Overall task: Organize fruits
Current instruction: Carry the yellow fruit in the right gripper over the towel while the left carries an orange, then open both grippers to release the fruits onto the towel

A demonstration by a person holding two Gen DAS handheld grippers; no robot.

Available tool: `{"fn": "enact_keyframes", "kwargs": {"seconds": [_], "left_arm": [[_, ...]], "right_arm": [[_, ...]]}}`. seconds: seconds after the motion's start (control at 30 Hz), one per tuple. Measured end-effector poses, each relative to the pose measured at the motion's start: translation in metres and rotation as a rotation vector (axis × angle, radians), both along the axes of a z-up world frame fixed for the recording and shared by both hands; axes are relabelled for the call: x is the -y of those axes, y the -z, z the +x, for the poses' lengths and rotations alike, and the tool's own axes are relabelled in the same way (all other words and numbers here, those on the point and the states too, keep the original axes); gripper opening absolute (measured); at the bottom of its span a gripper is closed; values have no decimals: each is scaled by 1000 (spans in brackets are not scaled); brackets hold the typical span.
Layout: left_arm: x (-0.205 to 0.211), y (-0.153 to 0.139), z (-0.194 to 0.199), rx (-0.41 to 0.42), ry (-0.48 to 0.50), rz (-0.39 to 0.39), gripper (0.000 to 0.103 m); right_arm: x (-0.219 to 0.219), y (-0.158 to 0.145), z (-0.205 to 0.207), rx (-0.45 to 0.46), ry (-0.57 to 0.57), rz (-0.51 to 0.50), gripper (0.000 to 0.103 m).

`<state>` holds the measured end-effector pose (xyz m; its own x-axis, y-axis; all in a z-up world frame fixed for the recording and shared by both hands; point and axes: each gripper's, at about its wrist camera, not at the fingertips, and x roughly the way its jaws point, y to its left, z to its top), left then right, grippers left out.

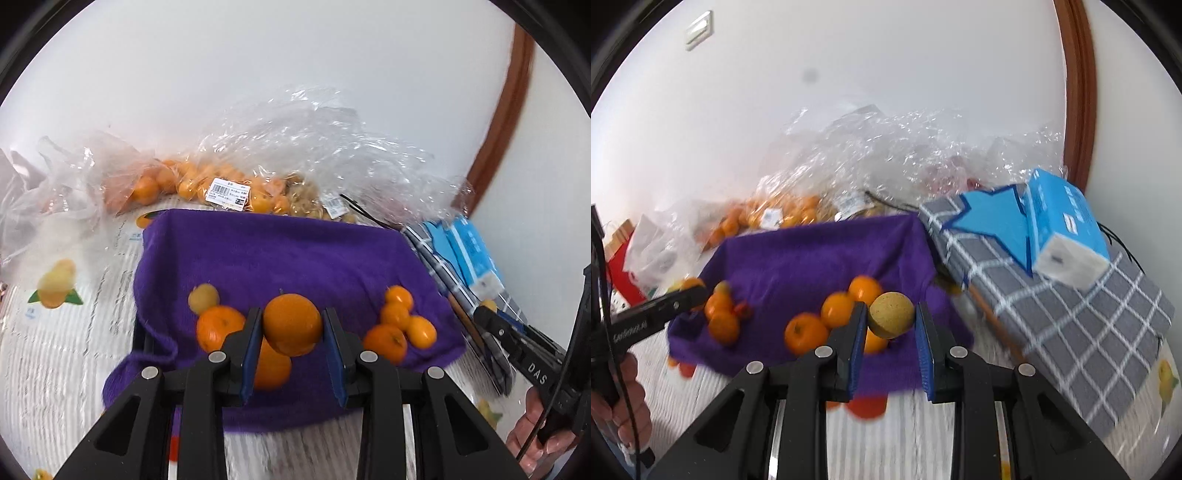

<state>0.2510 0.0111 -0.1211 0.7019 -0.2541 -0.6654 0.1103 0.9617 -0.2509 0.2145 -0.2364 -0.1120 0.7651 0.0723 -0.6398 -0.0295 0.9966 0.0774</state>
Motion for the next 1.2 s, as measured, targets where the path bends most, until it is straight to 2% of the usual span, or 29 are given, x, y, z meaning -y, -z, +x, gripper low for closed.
{"fn": "enact_keyframes", "kwargs": {"seconds": [0.13, 0.27, 0.33, 0.5, 0.73, 0.9, 1.0, 1.03, 1.13, 1.2], "left_arm": [[9, 16, 15, 8, 0, 35, 31], [18, 31, 14, 19, 52, 23, 31], [22, 34, 14, 18, 66, 44, 31], [26, 38, 14, 9, 96, 34, 31], [27, 40, 13, 13, 104, 39, 31], [26, 36, 10, 15, 105, 39, 42], [24, 23, 3, 32, 91, 57, 47], [22, 17, 0, 31, 84, 54, 50], [14, 3, -22, 12, 58, 62, 52], [8, -4, -40, 14, 44, 74, 54]], "right_arm": [[2, 8, 28, -19, 14, 5, 26], [5, 28, 39, -42, -1, 22, 26], [7, 37, 44, -67, -7, 30, 26], [9, 47, 50, -93, -10, 61, 26], [8, 49, 49, -93, -7, 55, 26], [7, 48, 43, -80, -13, 42, 40], [4, 40, 35, -68, -1, 30, 43], [3, 35, 31, -64, 11, 16, 43], [-4, 13, 7, -46, 25, 16, 48], [-11, -5, -16, -26, 20, 12, 58]]}}
